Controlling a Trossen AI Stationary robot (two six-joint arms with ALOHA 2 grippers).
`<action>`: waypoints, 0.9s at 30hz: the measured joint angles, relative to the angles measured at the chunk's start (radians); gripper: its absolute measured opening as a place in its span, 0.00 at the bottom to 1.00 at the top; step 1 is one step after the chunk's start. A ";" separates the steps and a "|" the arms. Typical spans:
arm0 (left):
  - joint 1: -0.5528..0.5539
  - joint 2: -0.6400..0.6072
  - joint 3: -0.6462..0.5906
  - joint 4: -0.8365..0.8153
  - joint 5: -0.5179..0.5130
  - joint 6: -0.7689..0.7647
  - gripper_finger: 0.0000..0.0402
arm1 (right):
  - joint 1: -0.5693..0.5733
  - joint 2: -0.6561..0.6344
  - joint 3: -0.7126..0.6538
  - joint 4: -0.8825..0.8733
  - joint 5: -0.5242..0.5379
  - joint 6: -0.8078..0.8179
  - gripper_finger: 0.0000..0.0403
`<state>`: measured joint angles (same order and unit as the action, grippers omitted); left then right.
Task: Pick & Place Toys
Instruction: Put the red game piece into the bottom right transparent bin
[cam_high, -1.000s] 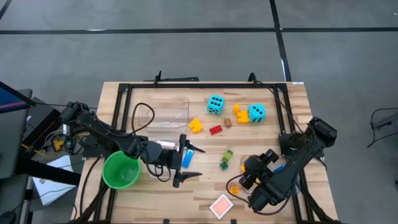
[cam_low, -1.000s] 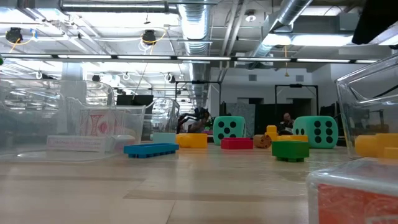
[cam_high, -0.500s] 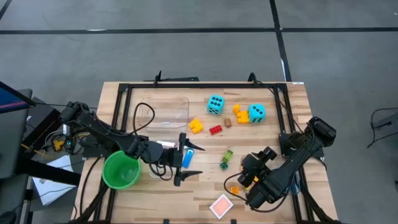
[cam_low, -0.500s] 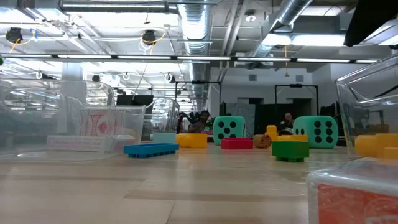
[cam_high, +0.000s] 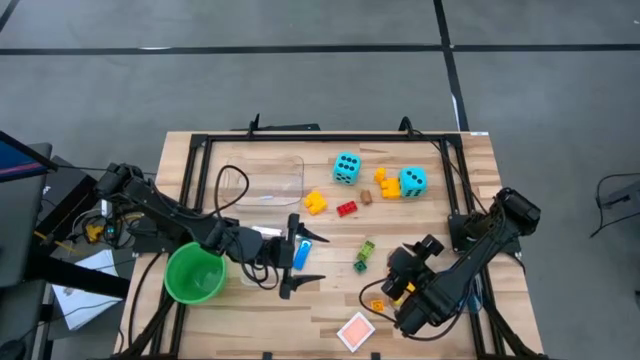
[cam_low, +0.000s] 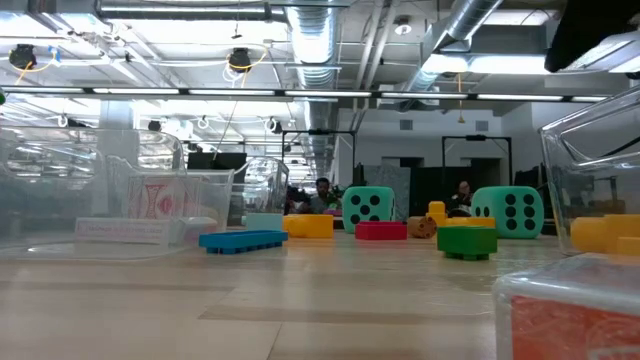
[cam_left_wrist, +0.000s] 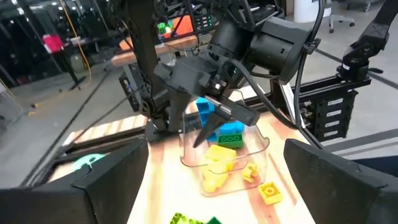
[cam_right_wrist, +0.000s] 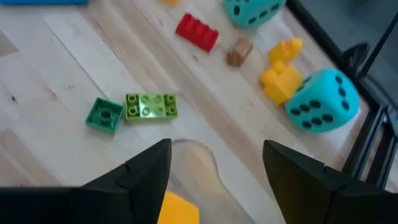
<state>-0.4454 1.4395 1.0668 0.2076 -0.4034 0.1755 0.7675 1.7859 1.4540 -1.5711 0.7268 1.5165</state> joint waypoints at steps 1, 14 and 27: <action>0.000 0.000 0.000 -0.005 0.000 -0.010 0.92 | -0.005 0.000 0.000 0.000 0.015 -0.007 0.61; -0.037 0.000 0.000 -0.149 0.000 -0.282 0.92 | -0.167 0.000 0.000 0.004 0.182 -0.180 0.61; -0.260 0.000 -0.001 -0.185 0.038 -0.359 0.92 | -0.368 0.000 0.000 0.167 0.278 -0.588 0.61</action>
<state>-0.7050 1.4397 1.0660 0.0225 -0.3658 -0.1831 0.3993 1.7855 1.4540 -1.4037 1.0044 0.9282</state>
